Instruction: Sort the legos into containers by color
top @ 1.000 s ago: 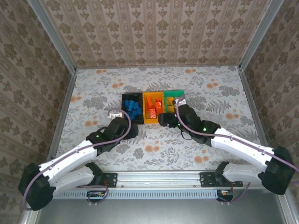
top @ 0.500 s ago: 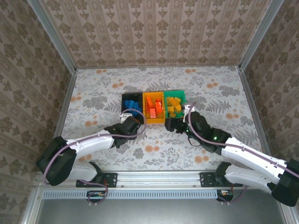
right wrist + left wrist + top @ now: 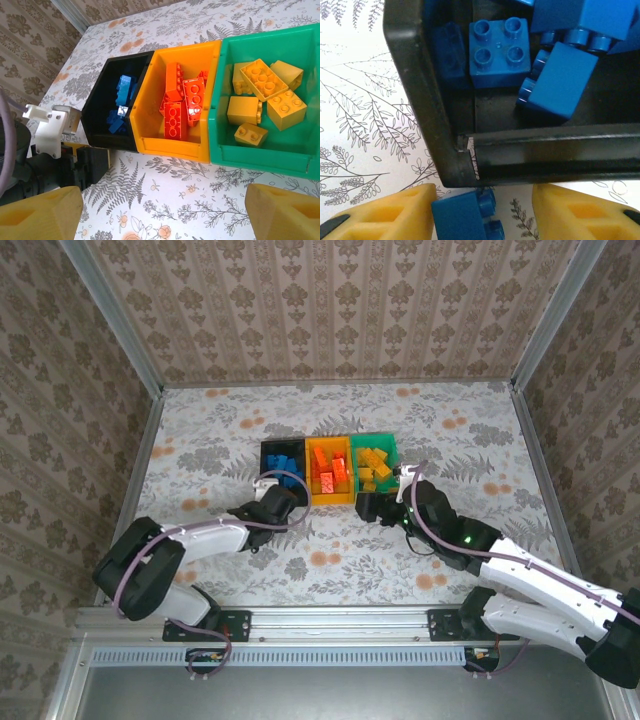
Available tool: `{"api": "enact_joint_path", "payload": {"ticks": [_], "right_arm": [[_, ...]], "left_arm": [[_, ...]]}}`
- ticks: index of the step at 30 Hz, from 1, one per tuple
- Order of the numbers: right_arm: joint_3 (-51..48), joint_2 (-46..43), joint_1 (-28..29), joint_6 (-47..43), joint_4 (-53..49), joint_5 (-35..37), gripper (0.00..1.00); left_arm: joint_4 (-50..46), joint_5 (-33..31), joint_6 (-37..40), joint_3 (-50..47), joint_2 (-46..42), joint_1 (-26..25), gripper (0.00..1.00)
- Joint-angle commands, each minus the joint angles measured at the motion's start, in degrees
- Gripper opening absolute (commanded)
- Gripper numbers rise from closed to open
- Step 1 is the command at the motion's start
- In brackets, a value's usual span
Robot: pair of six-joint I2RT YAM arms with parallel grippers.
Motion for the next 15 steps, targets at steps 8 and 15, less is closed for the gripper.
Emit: {"api": "enact_joint_path", "payload": {"ticks": [8, 15], "right_arm": [[-0.2, -1.7, 0.2, 0.3, -2.1, 1.8, 0.86], [-0.4, -1.7, 0.2, 0.5, -2.5, 2.7, 0.86]], "left_arm": [[4.2, -0.5, -1.2, -2.9, 2.5, 0.5, 0.30], [-0.6, -1.1, -2.9, -4.0, -5.7, -2.3, 0.16]]}}
